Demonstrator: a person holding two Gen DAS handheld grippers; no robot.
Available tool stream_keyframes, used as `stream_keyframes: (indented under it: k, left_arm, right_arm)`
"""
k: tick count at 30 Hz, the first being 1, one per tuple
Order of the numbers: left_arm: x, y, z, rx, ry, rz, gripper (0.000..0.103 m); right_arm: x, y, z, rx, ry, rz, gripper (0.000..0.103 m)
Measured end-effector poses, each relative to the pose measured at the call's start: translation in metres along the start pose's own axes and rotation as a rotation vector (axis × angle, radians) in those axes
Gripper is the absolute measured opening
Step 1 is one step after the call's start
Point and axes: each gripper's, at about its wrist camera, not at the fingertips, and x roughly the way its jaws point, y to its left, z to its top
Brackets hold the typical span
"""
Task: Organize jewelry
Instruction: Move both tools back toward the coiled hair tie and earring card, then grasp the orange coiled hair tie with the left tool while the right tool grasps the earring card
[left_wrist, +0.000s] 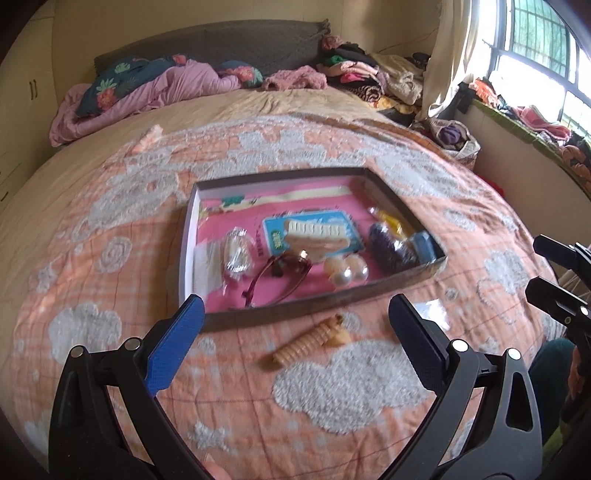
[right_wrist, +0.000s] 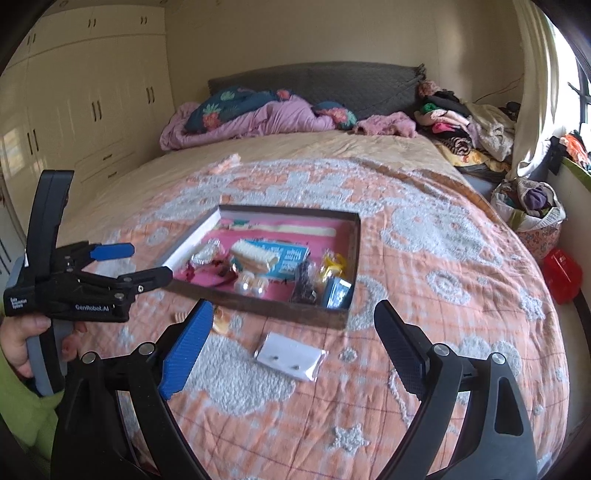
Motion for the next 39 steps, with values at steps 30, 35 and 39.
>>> stream_keyframes:
  k: [30,35,39]
  left_arm:
    - [0.066,0.003,-0.040,0.063,0.179,-0.009,0.093]
    - [0.080,0.002,-0.040,0.069,0.193,-0.027,0.092]
    - [0.089,0.001,-0.041,0.076,0.203,-0.032,0.078]
  right_arm:
    - [0.112,0.008,-0.056,-0.231,0.273,0.032,0.088]
    - [0.138,0.004,-0.054,-0.259,0.296,0.035,0.095]
    - [0.149,0.004,-0.049,-0.274,0.295,0.050,0.095]
